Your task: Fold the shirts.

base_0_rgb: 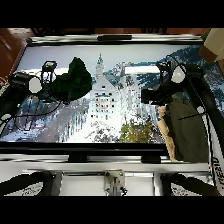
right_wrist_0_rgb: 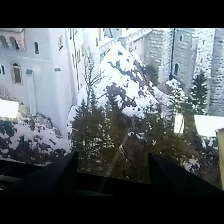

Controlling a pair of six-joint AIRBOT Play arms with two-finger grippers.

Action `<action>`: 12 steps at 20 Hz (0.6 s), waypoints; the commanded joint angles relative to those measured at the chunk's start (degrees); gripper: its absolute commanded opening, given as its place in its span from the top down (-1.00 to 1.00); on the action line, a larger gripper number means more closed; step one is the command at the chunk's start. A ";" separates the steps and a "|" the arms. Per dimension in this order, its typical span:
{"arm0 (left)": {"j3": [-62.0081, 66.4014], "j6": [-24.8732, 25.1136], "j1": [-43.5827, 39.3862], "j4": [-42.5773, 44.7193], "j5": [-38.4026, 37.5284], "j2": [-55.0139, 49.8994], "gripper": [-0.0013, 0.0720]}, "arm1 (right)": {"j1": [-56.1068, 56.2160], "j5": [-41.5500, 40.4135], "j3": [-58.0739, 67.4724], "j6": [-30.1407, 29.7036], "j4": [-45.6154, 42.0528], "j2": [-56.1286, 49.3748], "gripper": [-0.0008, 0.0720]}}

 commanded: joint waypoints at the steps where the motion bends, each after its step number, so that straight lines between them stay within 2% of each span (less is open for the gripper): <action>1: -0.02 0.02 0.02 0.00 0.02 -0.02 -0.99 | 0.07 0.00 0.07 0.00 0.02 0.00 -0.53; 5: -0.04 -1.03 0.02 -0.28 0.83 -0.07 -0.99 | 0.07 -0.24 0.07 0.00 0.04 -0.02 -0.53; 9: -0.04 -1.29 0.00 -4.94 7.52 -0.76 -0.99 | 0.07 -1.36 0.07 -0.02 0.48 0.00 -0.53; 12: 0.37 -1.25 0.17 -6.08 15.52 -2.54 -0.99 | 0.07 -2.60 0.07 -0.02 0.46 -0.02 -0.53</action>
